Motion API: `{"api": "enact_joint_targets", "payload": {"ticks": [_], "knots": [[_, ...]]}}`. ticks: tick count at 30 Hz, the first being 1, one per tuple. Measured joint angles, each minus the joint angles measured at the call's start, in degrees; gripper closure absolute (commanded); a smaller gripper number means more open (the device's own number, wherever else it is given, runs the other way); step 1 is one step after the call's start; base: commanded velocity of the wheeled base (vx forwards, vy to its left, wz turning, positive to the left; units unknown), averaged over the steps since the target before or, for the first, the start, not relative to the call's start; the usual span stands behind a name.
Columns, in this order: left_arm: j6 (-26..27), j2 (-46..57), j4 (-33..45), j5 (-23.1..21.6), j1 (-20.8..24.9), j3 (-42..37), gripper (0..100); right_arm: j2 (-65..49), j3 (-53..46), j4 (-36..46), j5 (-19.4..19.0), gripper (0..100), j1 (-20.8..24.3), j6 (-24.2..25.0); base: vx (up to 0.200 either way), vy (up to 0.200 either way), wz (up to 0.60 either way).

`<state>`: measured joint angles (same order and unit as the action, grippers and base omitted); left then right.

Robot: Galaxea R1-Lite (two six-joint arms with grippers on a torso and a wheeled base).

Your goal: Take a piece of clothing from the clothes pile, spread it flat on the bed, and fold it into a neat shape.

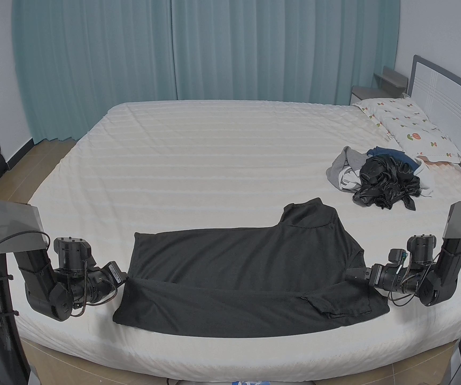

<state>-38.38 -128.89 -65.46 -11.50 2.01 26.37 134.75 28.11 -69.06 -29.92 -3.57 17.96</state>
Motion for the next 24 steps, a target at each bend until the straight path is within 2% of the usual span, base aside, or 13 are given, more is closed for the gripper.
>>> {"api": "enact_joint_targets", "payload": {"ticks": [7,13,21,24], "knots": [[0.00,-0.05,0.00,0.00,0.00,-0.07,100,1.02,-0.59,-1.01,0.04,100,-1.02,-2.52,0.000,0.000,0.00],[0.01,-0.13,0.00,0.06,0.00,-0.11,100,1.46,-0.72,-3.56,-0.22,100,-1.39,-1.95,0.000,0.000,0.00],[0.23,-0.13,0.11,1.13,-0.26,-0.22,100,1.79,-0.74,-12.07,-0.30,100,-1.49,4.75,0.000,0.000,0.00],[0.30,-0.13,0.13,1.68,-0.41,-0.24,100,2.27,-0.72,-12.81,-0.27,100,-1.28,5.13,0.000,0.000,0.00]]}}
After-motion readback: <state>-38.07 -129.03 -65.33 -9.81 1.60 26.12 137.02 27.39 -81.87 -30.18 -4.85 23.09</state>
